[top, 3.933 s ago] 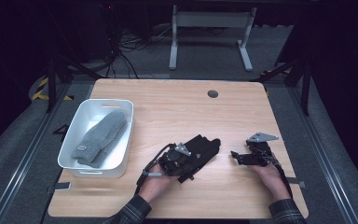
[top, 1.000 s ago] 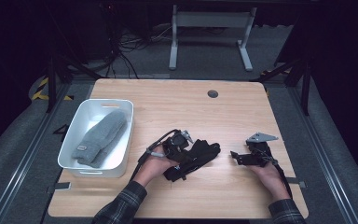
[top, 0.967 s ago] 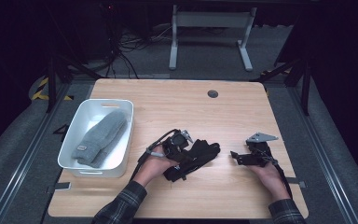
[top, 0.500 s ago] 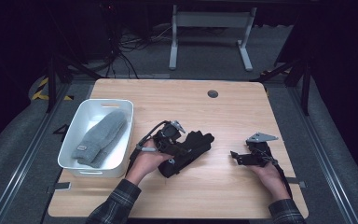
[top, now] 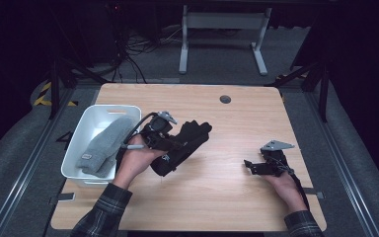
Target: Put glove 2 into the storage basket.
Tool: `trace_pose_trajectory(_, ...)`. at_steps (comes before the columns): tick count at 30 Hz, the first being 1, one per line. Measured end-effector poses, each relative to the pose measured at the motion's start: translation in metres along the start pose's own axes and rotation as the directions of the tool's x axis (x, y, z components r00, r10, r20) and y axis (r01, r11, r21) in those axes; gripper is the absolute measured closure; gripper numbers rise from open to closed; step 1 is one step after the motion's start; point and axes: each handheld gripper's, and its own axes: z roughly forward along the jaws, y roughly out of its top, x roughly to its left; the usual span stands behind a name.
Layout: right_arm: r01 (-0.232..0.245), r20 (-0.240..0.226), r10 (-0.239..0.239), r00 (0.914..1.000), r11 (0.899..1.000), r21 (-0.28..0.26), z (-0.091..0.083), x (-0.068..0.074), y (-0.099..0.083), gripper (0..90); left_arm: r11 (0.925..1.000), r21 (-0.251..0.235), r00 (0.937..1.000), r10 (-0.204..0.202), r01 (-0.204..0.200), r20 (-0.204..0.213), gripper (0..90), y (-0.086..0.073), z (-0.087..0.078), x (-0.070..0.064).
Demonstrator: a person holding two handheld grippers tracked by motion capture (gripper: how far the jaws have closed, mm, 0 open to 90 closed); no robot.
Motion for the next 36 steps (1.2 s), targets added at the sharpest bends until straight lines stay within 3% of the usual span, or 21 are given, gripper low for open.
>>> trace_pose_trajectory(8, -0.003, 0.001, 0.003, 1.0000, 1.000, 0.001, 0.000, 0.000, 0.000, 14.9, 0.9995, -0.009, 0.9981, -0.032, 0.031, -0.053, 70.9, -0.008, -0.038, 0.015)
trace_pose_trajectory(11, -0.003, 0.001, 0.003, 1.0000, 1.000, 0.001, 0.000, 0.000, 0.000, 14.9, 0.9978, -0.027, 0.9958, -0.062, 0.061, -0.066, 70.9, -0.014, -0.054, 0.025)
trace_pose_trajectory(17, -0.003, 0.002, 0.003, 1.0000, 1.000, 0.000, 0.000, 0.000, 0.000, 14.9, 0.9939, -0.033, 0.9871, -0.108, 0.105, -0.118, 70.9, -0.028, -0.078, 0.041)
trace_pose_trajectory(21, -0.003, 0.002, 0.003, 1.0000, 1.000, 0.000, 0.000, 0.000, 0.000, 14.9, 0.9877, -0.048, 0.9773, -0.155, 0.149, -0.145, 70.9, -0.041, -0.096, 0.054)
trace_pose_trajectory(22, -0.002, 0.002, 0.002, 1.0000, 1.000, 0.000, 0.000, 0.000, 0.000, 14.9, 0.9853, -0.053, 0.9735, -0.169, 0.163, -0.154, 70.8, -0.045, -0.099, 0.058)
trace_pose_trajectory(23, -0.002, 0.002, 0.002, 1.0000, 1.000, 0.000, 0.000, 0.000, 0.000, 14.9, 0.9817, -0.056, 0.9651, -0.189, 0.182, -0.181, 70.8, -0.052, -0.106, 0.064)
trace_pose_trajectory(24, -0.002, 0.002, 0.002, 1.0000, 1.000, 0.000, 0.000, 0.000, 0.000, 14.9, 0.9803, -0.054, 0.9624, -0.197, 0.190, -0.187, 70.8, -0.055, -0.108, 0.068)
trace_pose_trajectory(25, -0.002, 0.002, 0.002, 1.0000, 1.000, 0.000, 0.000, 0.000, 0.000, 14.9, 0.9803, -0.054, 0.9624, -0.197, 0.190, -0.187, 70.8, -0.055, -0.108, 0.068)
trace_pose_trajectory(33, -0.002, 0.002, 0.002, 1.0000, 1.000, 0.000, 0.000, 0.000, 0.000, 14.9, 0.9609, -0.063, 0.9369, -0.277, 0.270, -0.214, 70.8, -0.081, -0.121, 0.089)
trace_pose_trajectory(35, -0.002, 0.003, 0.002, 1.0000, 1.000, 0.000, 0.000, 0.000, 0.000, 14.9, 0.9518, -0.071, 0.9258, -0.307, 0.298, -0.221, 70.8, -0.091, -0.124, 0.097)
trace_pose_trajectory(36, -0.002, 0.003, 0.002, 1.0000, 1.000, 0.000, 0.000, 0.000, 0.000, 14.9, 0.9518, -0.071, 0.9258, -0.307, 0.298, -0.221, 70.8, -0.091, -0.124, 0.097)
